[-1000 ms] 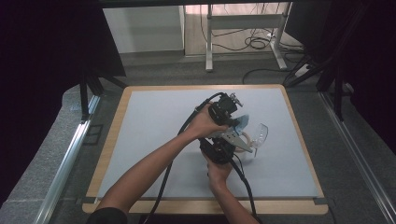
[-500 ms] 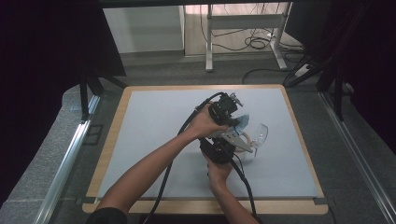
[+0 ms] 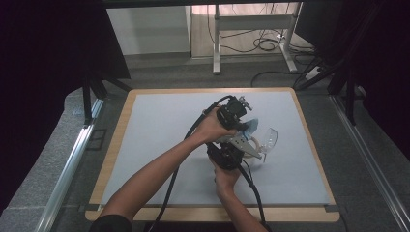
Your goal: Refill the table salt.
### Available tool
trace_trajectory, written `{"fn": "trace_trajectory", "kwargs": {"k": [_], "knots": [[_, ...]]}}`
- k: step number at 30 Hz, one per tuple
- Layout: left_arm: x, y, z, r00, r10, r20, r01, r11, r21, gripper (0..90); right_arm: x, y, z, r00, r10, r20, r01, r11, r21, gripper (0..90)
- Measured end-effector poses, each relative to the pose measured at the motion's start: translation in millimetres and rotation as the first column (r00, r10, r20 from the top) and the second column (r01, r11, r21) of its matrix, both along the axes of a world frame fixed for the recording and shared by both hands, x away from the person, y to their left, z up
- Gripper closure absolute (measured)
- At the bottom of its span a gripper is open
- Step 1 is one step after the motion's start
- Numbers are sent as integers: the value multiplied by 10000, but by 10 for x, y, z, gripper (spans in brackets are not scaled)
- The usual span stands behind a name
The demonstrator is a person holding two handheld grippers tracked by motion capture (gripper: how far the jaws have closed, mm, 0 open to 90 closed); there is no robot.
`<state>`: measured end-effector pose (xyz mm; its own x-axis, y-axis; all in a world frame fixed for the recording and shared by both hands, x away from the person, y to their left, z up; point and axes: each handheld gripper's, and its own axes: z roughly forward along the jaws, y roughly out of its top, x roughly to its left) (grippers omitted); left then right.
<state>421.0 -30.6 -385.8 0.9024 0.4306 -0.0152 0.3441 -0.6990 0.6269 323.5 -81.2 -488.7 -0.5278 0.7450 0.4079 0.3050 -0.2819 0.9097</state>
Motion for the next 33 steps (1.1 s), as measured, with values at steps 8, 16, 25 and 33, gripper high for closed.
{"fn": "trace_trajectory", "kwargs": {"k": [8,16,25,33], "knots": [[-3,-31,-21,10000,-82,-56,83,9998,166,877,-21,5,-18,9998,-134,-149,138,9997,221,619],[20,-53,-54,9999,-113,-124,115,9997,201,876,-6,-13,-45,9996,-149,-220,154,9996,237,619],[32,-49,-70,9998,-79,-182,82,9998,169,876,6,-19,-53,9996,-100,-269,105,9998,170,619],[30,-38,-74,9998,-93,-152,95,9998,154,876,8,-17,-54,9997,-63,-248,66,9999,112,618]]}}
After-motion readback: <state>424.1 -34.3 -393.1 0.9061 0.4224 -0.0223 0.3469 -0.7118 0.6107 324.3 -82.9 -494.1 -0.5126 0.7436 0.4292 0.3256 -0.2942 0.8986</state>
